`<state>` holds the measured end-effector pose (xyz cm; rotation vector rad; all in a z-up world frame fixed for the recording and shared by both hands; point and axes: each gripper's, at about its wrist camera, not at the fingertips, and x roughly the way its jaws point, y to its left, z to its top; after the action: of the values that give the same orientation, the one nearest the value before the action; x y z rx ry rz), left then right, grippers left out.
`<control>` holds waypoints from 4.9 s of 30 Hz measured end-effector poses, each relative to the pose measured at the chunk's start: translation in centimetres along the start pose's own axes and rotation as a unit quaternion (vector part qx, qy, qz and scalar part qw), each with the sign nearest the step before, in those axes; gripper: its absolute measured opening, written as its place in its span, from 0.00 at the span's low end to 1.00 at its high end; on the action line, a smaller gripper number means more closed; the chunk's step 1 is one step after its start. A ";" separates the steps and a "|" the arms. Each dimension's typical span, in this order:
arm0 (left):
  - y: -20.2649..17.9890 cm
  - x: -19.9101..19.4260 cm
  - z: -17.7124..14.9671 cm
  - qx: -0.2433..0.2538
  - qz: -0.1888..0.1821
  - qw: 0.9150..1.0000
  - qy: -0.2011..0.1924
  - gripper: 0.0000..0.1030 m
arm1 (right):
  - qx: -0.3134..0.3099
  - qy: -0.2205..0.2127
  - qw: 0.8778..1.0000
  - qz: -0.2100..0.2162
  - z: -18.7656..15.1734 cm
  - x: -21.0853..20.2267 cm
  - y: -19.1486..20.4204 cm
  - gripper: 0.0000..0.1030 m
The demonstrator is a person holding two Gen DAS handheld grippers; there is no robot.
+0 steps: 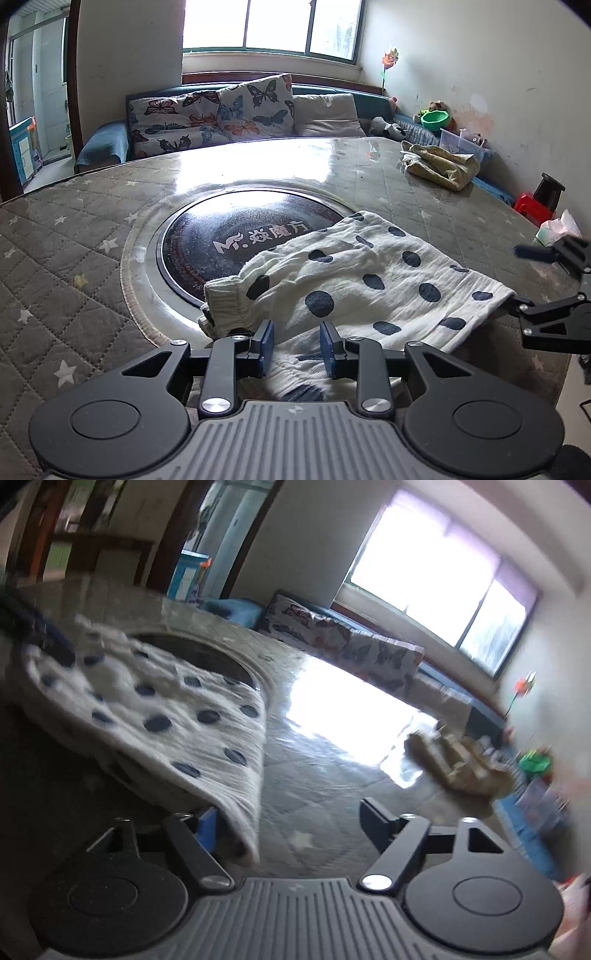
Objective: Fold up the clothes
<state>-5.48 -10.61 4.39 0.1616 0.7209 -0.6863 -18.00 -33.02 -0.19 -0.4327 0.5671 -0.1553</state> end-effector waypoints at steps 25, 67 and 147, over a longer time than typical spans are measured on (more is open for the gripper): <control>0.2 -1.0 0.6 -0.023 -0.009 1.000 -0.009 0.43 | 0.093 -0.008 0.973 0.213 3.3 -0.9 -3.8 0.89; 11.4 -2.3 -4.0 -0.187 0.246 0.951 -0.014 1.00 | 0.276 0.101 0.956 0.005 -2.9 10.7 -12.7 1.00; 11.3 -1.2 -4.6 -0.167 0.269 0.948 -0.031 1.00 | 0.282 0.089 0.955 -0.005 -3.4 10.6 -12.1 1.00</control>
<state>-1.54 0.41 0.71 0.0203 0.6816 -0.0422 -11.29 -47.85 -2.62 0.1370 0.6668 -0.3578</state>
